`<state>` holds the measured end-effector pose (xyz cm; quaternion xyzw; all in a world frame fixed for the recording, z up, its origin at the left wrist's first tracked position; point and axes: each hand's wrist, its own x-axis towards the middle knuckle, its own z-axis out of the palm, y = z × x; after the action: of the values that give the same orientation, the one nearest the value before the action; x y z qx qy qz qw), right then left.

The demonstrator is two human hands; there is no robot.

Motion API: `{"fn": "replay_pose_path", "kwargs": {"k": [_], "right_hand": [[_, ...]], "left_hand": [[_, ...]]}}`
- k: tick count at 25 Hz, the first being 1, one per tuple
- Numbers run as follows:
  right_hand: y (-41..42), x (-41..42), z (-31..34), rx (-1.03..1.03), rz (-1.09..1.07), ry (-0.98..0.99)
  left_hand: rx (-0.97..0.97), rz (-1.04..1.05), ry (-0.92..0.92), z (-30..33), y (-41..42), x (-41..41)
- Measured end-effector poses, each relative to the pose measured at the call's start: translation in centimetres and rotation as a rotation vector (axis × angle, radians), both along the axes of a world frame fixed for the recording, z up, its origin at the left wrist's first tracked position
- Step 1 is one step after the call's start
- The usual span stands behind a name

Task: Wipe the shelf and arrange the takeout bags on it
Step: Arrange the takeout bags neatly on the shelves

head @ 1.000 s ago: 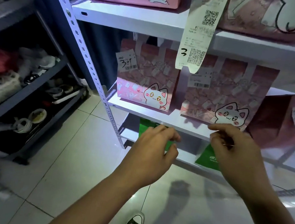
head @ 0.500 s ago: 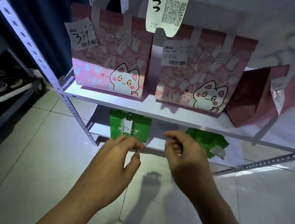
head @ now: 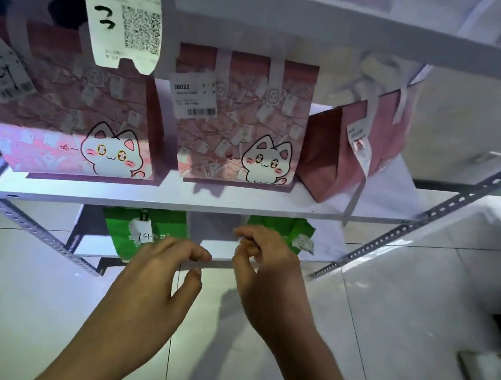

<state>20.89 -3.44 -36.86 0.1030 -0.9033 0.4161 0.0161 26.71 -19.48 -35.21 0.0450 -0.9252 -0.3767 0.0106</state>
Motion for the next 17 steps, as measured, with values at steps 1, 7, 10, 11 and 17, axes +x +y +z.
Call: {"fn": "replay_pose_path", "kwargs": {"k": [1,7,10,11,17], "right_hand": [[0.5,-0.1,0.1,0.014,-0.005,0.010],[4.5,-0.6,1.2,0.057,-0.081,-0.025],[6.7,-0.7,2.4,0.041,-0.116,-0.029],[7.4,-0.7,2.7,0.033,-0.122,-0.031],[13.3,-2.9,2.9,0.008,-0.155,-0.085]], "left_hand": [[-0.003,-0.010,0.004,0.1,0.6,-0.3],[0.017,-0.092,0.005,1.1,4.6,-2.2],[0.025,-0.124,-0.009,2.1,6.6,-3.1],[0.023,-0.139,-0.012,2.4,7.3,-3.3],[0.004,-0.168,-0.053,2.6,13.0,-5.4]]}}
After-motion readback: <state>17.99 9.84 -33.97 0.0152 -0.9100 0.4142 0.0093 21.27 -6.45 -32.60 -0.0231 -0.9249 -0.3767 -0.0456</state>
